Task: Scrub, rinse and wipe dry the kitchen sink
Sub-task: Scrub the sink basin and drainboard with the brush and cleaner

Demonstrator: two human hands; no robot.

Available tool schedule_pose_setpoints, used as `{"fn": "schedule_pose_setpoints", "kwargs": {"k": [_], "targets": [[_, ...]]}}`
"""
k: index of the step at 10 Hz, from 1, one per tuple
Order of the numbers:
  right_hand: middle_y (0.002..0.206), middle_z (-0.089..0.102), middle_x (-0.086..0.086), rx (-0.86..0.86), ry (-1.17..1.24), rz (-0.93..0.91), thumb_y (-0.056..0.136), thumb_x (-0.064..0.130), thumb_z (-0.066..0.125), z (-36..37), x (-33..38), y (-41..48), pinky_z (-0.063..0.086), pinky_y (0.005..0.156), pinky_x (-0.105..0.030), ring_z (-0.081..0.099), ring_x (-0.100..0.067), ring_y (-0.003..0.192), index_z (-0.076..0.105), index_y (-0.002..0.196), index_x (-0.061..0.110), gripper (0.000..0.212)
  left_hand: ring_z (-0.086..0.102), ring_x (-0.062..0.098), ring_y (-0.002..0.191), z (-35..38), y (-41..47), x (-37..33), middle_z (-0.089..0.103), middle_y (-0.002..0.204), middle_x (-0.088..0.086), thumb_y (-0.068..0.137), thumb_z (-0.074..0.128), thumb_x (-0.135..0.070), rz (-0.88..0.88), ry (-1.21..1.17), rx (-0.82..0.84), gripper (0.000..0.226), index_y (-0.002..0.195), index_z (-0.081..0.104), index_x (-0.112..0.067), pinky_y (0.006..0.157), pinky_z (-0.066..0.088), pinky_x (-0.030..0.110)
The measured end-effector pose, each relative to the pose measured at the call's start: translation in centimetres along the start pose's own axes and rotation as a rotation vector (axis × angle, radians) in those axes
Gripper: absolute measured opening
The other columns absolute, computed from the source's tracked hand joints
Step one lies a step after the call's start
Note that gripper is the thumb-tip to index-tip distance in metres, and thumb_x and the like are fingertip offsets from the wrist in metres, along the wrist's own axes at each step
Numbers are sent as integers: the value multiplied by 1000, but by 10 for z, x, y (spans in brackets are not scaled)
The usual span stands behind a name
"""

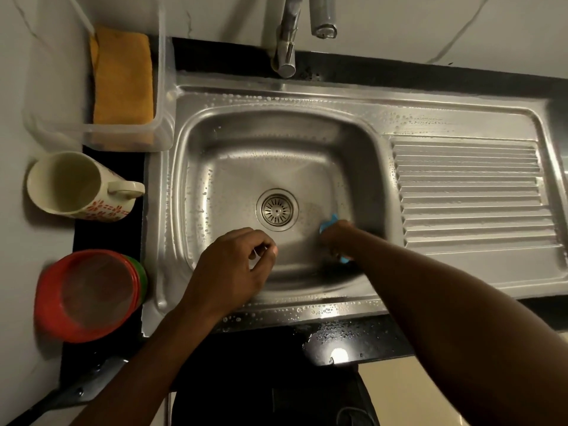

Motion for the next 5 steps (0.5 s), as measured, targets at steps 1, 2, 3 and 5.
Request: {"fn": "schedule_pose_setpoints", "kwargs": {"k": [1, 2, 3, 5], "targets": [[122, 64, -21, 143, -85, -43, 96, 9, 58, 29, 7, -18, 53, 82, -42, 61, -35, 102, 62, 127, 0, 33, 63, 7, 79, -2, 4, -5, 66, 84, -15, 99, 61, -38, 3, -13, -20, 13, 93, 70, -29, 68, 56, 36], [103, 62, -13, 244, -221, -42, 103, 14, 55, 65, 32, -33, 53, 93, -38, 60, -23, 87, 61, 94, 7, 13, 63, 6, 79, -2, 5, -7, 66, 84, -16, 99, 63, -36, 8, -8, -10, 13, 94, 71, -28, 69, 56, 34], [87, 58, -11, 343, -348, -82, 107, 16, 49, 105, 43, -42, 51, 67, -27, 52, -17, 66, 55, 90, 6, 21, 63, 5, 79, -2, 6, -2, 67, 86, -16, 99, 63, -38, -5, 2, -7, 14, 97, 71, -27, 70, 57, 31], [114, 65, -14, 342, -657, -134, 104, 17, 56, 81, 22, -25, 53, 81, -33, 65, -26, 92, 62, 114, 2, 19, 64, 8, 79, -6, 7, 1, 66, 84, -16, 97, 58, -42, -16, 2, -14, 18, 92, 70, -30, 69, 56, 36]]}}
Point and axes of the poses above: each hand's wrist, its own y-axis towards the middle knuckle, its own z-axis out of the palm, x = y × z, the point moved 8 cm from there along y, towards the middle knuckle
